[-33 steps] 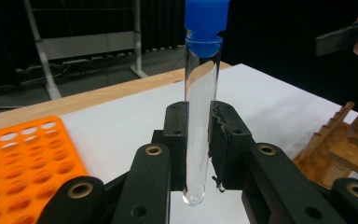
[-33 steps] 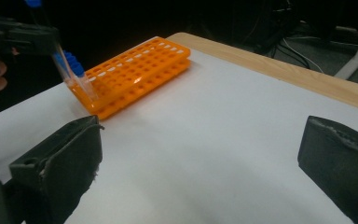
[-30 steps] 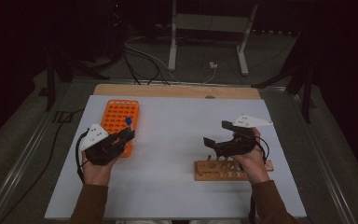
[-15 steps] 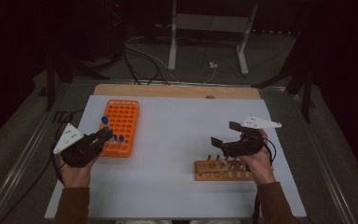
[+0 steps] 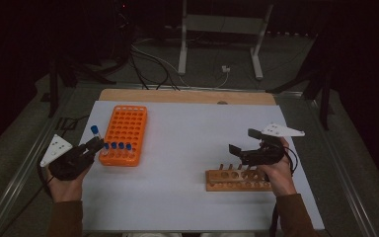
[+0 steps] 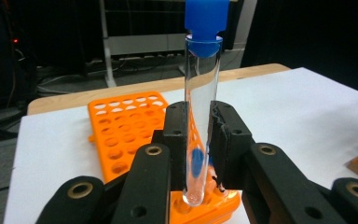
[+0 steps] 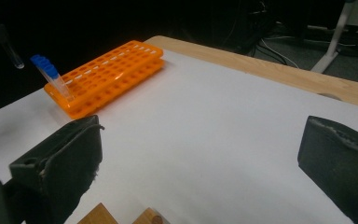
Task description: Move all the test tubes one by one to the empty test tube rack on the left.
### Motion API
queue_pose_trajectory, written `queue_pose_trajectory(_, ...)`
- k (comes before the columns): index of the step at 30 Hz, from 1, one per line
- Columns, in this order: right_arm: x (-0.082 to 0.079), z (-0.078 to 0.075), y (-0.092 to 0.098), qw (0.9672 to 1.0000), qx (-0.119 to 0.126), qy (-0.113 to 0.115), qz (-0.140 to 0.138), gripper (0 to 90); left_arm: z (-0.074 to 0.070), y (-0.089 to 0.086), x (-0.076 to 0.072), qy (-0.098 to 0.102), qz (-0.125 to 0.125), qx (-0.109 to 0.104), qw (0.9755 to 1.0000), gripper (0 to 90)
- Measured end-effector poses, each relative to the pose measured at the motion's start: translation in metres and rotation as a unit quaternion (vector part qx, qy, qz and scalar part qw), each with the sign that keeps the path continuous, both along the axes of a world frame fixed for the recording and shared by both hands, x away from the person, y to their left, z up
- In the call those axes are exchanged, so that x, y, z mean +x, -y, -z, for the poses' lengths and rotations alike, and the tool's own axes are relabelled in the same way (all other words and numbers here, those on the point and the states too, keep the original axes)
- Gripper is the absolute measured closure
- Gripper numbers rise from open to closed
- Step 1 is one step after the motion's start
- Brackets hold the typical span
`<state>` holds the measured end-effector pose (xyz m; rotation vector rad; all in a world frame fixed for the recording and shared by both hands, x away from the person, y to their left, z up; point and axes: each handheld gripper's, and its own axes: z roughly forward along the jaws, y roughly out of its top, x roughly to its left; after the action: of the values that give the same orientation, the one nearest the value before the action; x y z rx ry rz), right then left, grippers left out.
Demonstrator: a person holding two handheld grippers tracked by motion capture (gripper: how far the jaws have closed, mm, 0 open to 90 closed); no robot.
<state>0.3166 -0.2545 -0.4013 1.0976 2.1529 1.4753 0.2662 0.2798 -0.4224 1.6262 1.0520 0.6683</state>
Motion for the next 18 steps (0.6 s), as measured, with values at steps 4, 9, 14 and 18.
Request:
queue_pose_trajectory(4,-0.001,0.001,0.005,1.0,0.002,0.0,0.004,0.1,0.005,-0.004,0.0,-0.003,-0.009,0.002,1.0,78.2)
queue_pose_trajectory(9,-0.002,0.002,0.009,0.9999,0.003,0.0,0.01,0.1,0.01,-0.009,0.001,-0.004,-0.021,0.001,0.9998,78.1)
queue_pose_trajectory(14,-0.002,0.002,0.012,0.9999,0.004,0.002,0.013,0.1,0.016,-0.012,0.005,-0.005,-0.031,0.008,0.9995,78.2)
queue_pose_trajectory(18,-0.003,0.002,0.013,0.9999,0.005,0.001,0.015,0.1,0.021,-0.013,0.008,-0.007,-0.037,0.012,0.9992,78.1)
